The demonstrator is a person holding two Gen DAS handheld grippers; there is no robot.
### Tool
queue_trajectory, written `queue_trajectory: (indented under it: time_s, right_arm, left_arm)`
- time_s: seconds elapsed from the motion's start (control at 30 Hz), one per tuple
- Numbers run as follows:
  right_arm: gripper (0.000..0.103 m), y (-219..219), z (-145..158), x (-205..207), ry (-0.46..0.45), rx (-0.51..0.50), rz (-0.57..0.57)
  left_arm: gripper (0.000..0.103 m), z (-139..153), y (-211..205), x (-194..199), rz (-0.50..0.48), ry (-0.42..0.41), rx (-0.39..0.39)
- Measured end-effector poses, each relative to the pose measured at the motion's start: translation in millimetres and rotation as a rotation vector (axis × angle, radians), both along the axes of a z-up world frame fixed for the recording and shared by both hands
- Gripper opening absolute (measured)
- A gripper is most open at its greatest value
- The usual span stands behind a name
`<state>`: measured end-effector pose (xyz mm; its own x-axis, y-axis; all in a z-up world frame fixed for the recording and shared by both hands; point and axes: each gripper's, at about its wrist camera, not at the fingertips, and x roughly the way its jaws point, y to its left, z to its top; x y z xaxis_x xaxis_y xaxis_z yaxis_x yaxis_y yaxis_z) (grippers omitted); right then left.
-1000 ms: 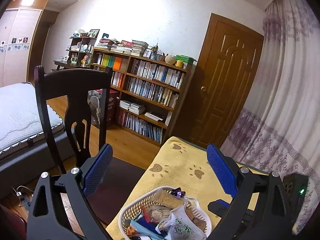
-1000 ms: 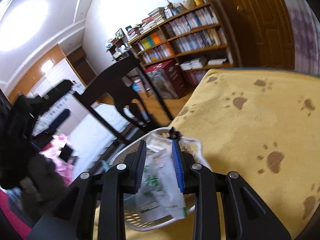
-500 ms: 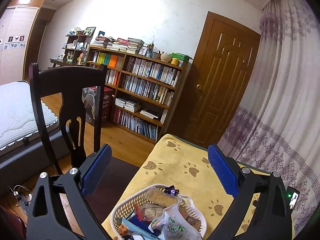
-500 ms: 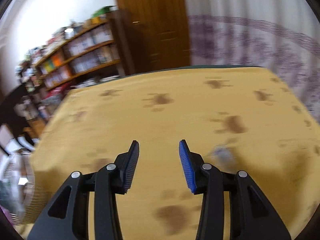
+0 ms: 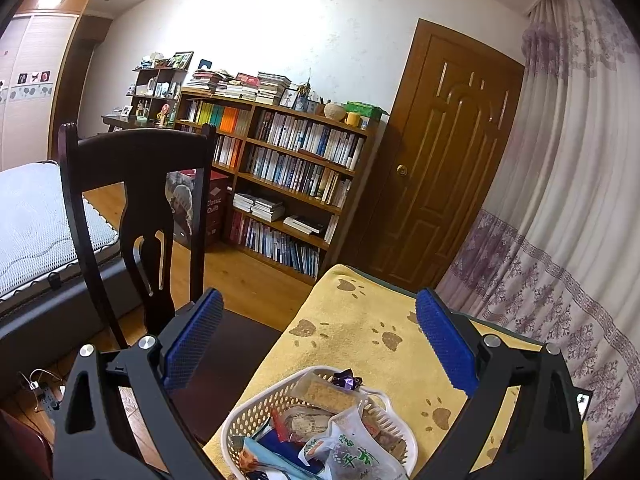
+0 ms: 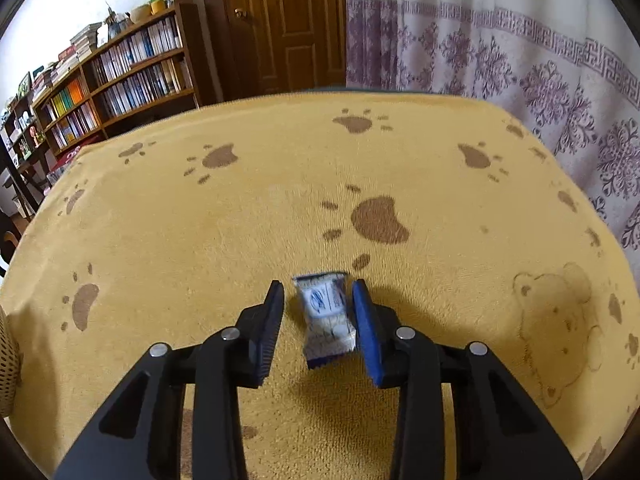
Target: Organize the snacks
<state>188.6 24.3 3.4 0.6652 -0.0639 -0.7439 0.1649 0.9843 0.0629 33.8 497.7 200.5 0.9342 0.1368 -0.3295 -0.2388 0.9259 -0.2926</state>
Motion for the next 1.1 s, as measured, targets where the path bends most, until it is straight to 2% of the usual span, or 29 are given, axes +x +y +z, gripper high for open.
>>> queue_trajectory:
  time_s: [0.13, 0.33, 0.43, 0.63, 0.87, 1.1]
  right_arm:
    - [0.025, 2, 2, -1, 0.003, -0.004, 0.001]
    - [0.022, 21, 12, -9, -0.014, 0.013, 0.048]
    - [0.022, 46, 29, -16, -0.051, 0.050, 0.121]
    - [0.022, 126, 69, -34, -0.135, 0.116, 0.344]
    - [0.022, 220, 97, -49, -0.155, 0.213, 0.588]
    - [0.022, 287, 119, -55, -0.154, 0.288, 0.731]
  left_arm:
    - [0.098, 0, 0, 0, -0.001, -0.001, 0.002]
    - [0.098, -1, 4, 0, 0.007, -0.002, -0.003]
    - [0.098, -1, 6, -1, 0.012, -0.006, -0.008]
    - [0.098, 0, 10, -6, 0.014, -0.020, -0.016]
    - [0.098, 2, 20, -13, 0.032, -0.038, -0.042]
    - [0.098, 5, 23, -15, 0.027, -0.048, -0.053]
